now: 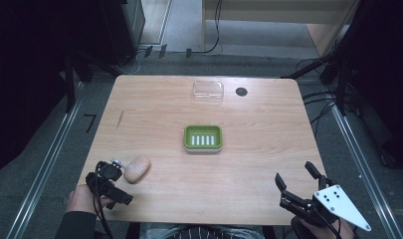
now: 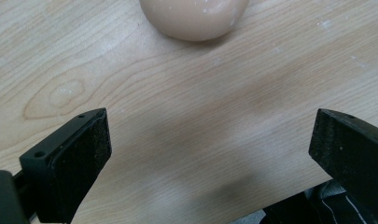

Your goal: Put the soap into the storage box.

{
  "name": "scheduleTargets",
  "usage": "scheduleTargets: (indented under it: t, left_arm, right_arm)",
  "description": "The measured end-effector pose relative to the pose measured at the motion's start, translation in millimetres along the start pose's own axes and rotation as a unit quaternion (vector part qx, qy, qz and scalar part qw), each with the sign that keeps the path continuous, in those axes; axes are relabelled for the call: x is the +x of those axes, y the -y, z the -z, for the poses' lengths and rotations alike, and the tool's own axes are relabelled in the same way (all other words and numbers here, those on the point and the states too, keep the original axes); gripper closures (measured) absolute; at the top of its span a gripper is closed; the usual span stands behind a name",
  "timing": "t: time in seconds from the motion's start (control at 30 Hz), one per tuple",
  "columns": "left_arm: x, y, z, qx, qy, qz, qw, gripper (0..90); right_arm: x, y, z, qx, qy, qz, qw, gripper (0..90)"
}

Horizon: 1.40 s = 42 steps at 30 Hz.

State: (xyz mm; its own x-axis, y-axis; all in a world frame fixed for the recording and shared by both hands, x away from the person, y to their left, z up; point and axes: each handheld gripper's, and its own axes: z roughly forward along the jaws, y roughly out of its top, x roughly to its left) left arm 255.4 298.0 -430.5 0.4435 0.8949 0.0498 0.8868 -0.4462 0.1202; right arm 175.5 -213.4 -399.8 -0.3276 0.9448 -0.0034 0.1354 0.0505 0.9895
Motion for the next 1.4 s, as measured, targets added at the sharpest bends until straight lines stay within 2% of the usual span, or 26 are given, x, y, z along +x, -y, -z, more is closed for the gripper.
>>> scheduleTargets:
  t: [0.17, 0.4, 0.5, 0.6, 0.8, 0.9, 1.4]
  left_arm:
    - [0.9, -3.4, 1.5, -0.009, -0.009, -0.002, 0.9999, 0.0]
    - [5.6, -5.1, 3.8, -0.016, -0.008, -0.005, 0.9998, 0.0]
    - [7.1, -7.1, 5.3, -0.022, -0.006, -0.006, 0.9997, 0.0]
    - [9.1, -10.9, 6.6, -0.023, -0.003, -0.012, 0.9997, 0.0]
    - [12.2, -19.6, 8.4, -0.032, 0.000, -0.025, 0.9992, 0.0]
    - [13.6, -23.9, 8.4, -0.039, 0.000, -0.022, 0.9990, 0.0]
    - [18.3, -42.2, 10.2, -0.053, 0.008, -0.037, 0.9979, 0.0]
  right_arm:
    - [-1.9, 0.8, -1.0, -0.001, -0.002, -0.003, 1.0000, 13.2]
    - [-0.2, 0.1, -2.1, 0.001, -0.003, 0.002, 1.0000, 13.2]
    - [0.1, -0.4, -2.2, 0.001, -0.002, 0.000, 1.0000, 13.2]
    - [3.2, -1.3, -3.2, 0.002, -0.004, 0.007, 1.0000, 13.2]
    - [1.9, -0.8, -3.2, 0.001, -0.004, 0.003, 1.0000, 13.2]
    - [1.2, -0.5, -3.1, 0.002, -0.004, 0.001, 1.0000, 13.2]
    - [1.0, -0.6, -4.5, 0.003, -0.005, 0.002, 1.0000, 13.2]
